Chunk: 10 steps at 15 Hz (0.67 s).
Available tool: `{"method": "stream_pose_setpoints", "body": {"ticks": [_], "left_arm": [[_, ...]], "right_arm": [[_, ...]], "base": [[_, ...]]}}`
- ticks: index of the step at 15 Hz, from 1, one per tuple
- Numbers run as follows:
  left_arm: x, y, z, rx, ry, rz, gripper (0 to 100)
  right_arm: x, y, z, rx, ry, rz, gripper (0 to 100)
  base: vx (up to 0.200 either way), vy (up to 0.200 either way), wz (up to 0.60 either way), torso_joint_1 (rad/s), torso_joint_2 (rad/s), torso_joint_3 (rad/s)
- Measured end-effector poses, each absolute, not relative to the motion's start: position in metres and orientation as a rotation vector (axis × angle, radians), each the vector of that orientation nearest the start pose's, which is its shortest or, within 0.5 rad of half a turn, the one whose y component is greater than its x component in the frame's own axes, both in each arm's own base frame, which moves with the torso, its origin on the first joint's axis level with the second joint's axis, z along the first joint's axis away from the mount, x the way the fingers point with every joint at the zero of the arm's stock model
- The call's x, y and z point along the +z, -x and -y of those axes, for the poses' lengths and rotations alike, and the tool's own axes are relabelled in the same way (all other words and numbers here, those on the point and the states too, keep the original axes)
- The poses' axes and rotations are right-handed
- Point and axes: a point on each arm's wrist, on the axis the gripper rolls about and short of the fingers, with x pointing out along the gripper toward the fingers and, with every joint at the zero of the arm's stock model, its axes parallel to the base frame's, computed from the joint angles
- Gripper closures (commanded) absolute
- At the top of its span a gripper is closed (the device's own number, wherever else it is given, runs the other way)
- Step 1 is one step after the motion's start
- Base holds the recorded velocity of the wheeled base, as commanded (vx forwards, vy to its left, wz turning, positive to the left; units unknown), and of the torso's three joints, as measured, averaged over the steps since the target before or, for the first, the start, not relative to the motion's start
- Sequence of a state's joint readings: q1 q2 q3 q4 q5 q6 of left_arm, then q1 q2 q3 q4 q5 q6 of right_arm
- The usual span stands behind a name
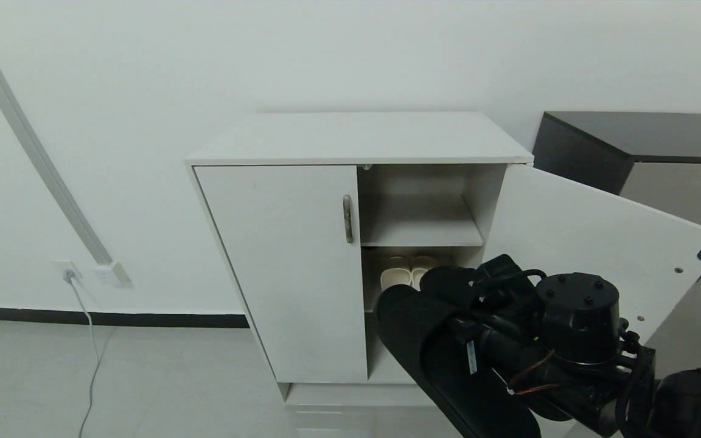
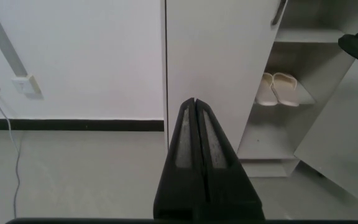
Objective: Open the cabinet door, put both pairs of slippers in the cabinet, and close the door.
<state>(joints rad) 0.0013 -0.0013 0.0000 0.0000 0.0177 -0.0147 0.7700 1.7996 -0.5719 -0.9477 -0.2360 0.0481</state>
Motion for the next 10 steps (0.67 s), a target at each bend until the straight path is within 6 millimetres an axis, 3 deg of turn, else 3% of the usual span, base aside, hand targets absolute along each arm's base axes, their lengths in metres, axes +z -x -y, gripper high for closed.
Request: {"method": "stream_pose_setpoints", "body": {"ticks": [10], "left_arm": [[0.0755,0.0229,-0.0003,0.018,0.014,0.001,100]], "right_arm": [[0.1210,-0.2157,-0.2033,0.527,0.098,-0.273,100]], "base": [[0.000,0.000,0.00,-0.082,0.45,0.369]]}}
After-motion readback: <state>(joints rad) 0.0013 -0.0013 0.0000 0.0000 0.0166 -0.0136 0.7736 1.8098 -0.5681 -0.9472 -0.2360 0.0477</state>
